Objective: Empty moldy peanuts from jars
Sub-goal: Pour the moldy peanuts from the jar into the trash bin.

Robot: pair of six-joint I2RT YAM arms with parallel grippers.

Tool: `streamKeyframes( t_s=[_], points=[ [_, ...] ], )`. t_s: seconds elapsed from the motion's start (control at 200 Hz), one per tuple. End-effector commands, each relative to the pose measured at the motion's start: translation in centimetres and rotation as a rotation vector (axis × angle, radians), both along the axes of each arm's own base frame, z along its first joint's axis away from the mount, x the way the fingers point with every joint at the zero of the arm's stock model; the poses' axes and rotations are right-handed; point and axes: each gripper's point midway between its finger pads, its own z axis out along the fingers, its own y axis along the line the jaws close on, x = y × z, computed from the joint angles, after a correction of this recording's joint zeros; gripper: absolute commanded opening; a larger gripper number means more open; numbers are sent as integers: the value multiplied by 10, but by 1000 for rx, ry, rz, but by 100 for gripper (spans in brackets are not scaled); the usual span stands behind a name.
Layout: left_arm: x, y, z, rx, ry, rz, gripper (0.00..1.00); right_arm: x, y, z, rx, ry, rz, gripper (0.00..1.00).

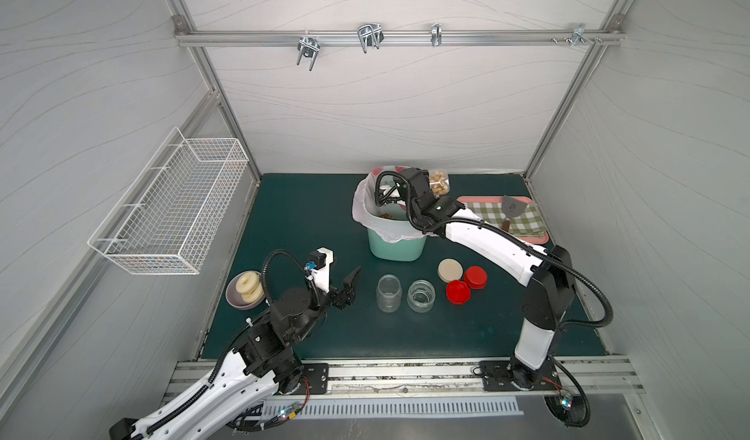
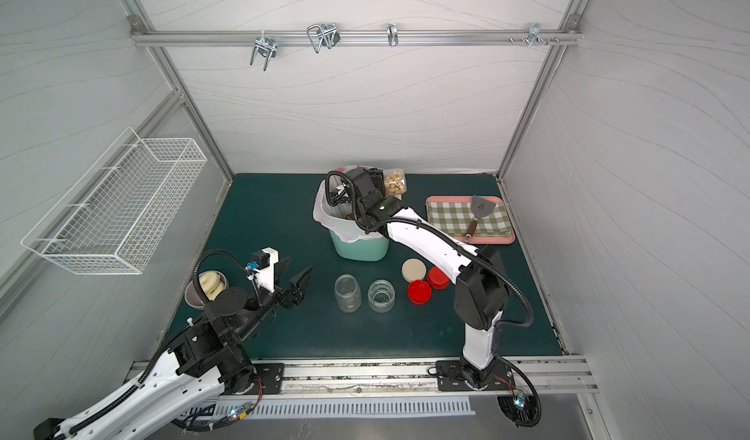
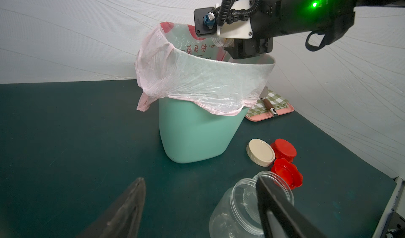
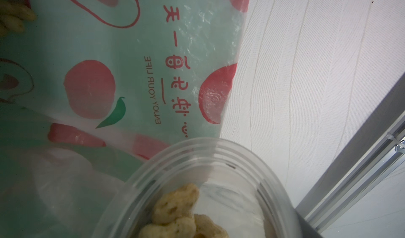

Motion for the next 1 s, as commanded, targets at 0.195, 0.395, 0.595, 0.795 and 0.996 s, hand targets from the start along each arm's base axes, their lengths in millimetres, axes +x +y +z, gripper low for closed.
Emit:
streamKeyframes(
  t_s=[0.195,0.395,0.595,0.795,0.996],
  points=[
    [5,11,22,-32,-41,66,96,3,10,28,-24,-89,9,0],
    [3,15,24,-44,-50,73,100,3,9,29,-34,-92,8,0],
    [2,19,26,-56,-58,87,100,4,9,30,-51,-99,7,0],
    [2,20,27,-60,-63,90,100,6,7,31,-100,-119,-7,0],
    [2,20,26,-61,-62,90,100,8,8,33,-152,-149,-13,0]
  ],
)
